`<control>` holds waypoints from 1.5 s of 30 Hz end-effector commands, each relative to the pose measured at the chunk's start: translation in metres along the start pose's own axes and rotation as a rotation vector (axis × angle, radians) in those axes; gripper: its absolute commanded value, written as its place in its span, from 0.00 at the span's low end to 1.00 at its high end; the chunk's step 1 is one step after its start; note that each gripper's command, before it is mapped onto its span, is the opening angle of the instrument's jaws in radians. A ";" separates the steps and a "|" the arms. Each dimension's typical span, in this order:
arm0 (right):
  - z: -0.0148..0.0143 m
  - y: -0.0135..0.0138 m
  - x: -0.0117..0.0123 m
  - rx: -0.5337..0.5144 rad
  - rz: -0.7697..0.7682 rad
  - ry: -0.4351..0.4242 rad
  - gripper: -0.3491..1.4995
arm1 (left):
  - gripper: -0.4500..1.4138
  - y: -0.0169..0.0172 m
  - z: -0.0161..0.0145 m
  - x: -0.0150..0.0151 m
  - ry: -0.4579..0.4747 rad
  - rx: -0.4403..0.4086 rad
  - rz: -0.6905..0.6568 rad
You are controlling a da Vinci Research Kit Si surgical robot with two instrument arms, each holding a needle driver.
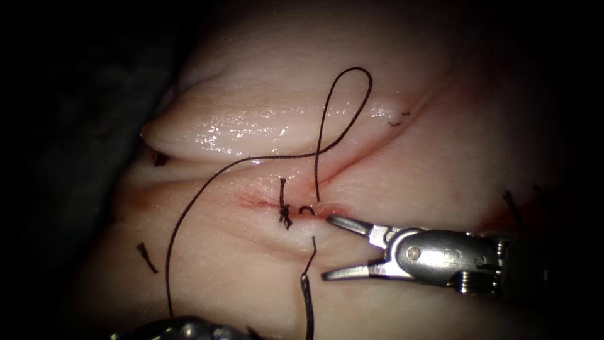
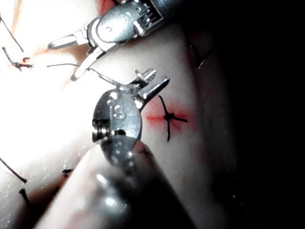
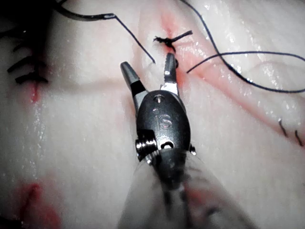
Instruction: Wound Closure
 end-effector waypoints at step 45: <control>0.0031 -0.0009 -0.0117 0.039 -0.038 -0.282 0.14 | 0.00 0.0082 0.0008 0.0079 -0.014 -0.009 0.256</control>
